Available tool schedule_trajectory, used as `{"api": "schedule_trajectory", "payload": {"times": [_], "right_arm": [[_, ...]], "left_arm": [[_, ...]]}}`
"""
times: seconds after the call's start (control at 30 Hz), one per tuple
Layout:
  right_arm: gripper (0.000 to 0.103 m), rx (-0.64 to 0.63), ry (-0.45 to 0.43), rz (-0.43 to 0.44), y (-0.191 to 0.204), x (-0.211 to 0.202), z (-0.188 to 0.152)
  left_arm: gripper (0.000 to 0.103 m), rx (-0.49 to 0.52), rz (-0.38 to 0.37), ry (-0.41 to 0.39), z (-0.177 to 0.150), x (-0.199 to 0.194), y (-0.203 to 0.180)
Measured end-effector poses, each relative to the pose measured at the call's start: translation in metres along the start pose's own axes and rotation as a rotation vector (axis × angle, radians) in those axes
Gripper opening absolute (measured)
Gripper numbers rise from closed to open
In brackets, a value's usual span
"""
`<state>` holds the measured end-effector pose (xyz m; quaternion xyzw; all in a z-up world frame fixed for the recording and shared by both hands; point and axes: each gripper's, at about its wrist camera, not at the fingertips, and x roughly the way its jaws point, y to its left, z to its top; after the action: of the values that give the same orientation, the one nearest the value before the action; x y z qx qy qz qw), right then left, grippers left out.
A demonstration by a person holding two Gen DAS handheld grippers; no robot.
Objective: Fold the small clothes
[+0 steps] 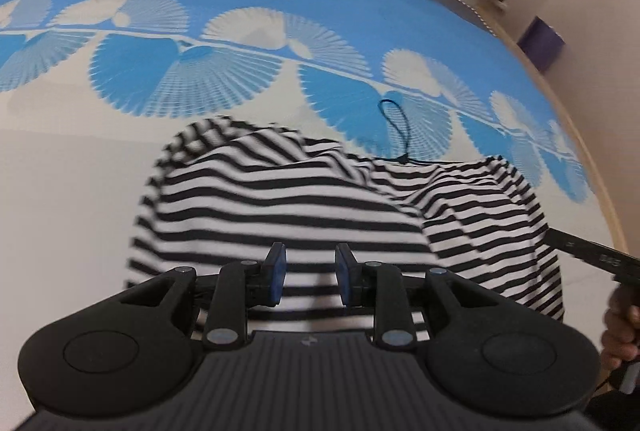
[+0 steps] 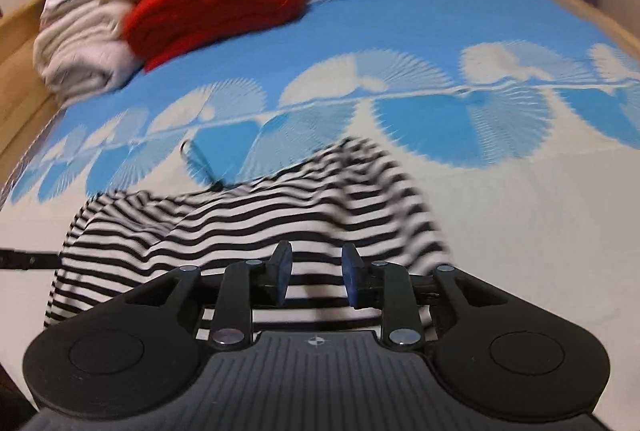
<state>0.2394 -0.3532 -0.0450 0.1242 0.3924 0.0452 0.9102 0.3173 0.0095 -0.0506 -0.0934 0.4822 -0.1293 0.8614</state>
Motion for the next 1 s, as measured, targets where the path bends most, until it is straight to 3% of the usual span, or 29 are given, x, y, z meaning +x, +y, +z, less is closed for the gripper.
{"api": "schedule_trajectory", "payload": {"times": [0.2,0.3,0.33,0.4,0.43,0.5,0.67,0.8,0.87,0.93,1.0], "right_arm": [[0.029,0.020,0.034,-0.017,0.013,0.046,0.023],[0.033,0.016,0.092,-0.145,0.008,0.078,0.028],[0.035,0.036,0.110,-0.192,0.003,0.086,0.028],[0.016,0.097,0.135,-0.300,-0.012,0.102,0.030],[0.000,0.127,0.147,-0.328,-0.020,0.108,0.031],[0.000,0.168,0.133,-0.327,-0.027,0.112,0.032],[0.000,0.127,0.118,-0.332,-0.020,0.111,0.034],[0.013,0.176,0.104,-0.289,-0.021,0.096,0.035],[0.036,0.186,0.088,-0.275,-0.019,0.086,0.037],[0.044,0.178,0.066,-0.274,-0.014,0.072,0.037],[0.044,0.161,0.045,-0.270,-0.009,0.057,0.037]], "left_arm": [[0.029,-0.015,0.007,0.026,0.014,0.032,-0.009],[0.027,-0.018,0.187,0.081,0.019,0.063,0.005],[0.025,-0.063,0.236,0.112,0.021,0.075,0.016],[0.025,-0.235,0.190,0.126,0.025,0.082,0.039],[0.024,-0.280,0.177,0.121,0.027,0.082,0.045],[0.023,-0.302,0.174,0.110,0.029,0.080,0.049],[0.028,-0.282,0.140,0.109,0.033,0.074,0.047],[0.034,-0.199,0.153,0.088,0.030,0.061,0.034],[0.037,-0.165,0.174,0.077,0.029,0.053,0.027],[0.037,-0.144,0.193,0.064,0.027,0.046,0.023],[0.037,-0.136,0.206,0.053,0.025,0.037,0.022]]}}
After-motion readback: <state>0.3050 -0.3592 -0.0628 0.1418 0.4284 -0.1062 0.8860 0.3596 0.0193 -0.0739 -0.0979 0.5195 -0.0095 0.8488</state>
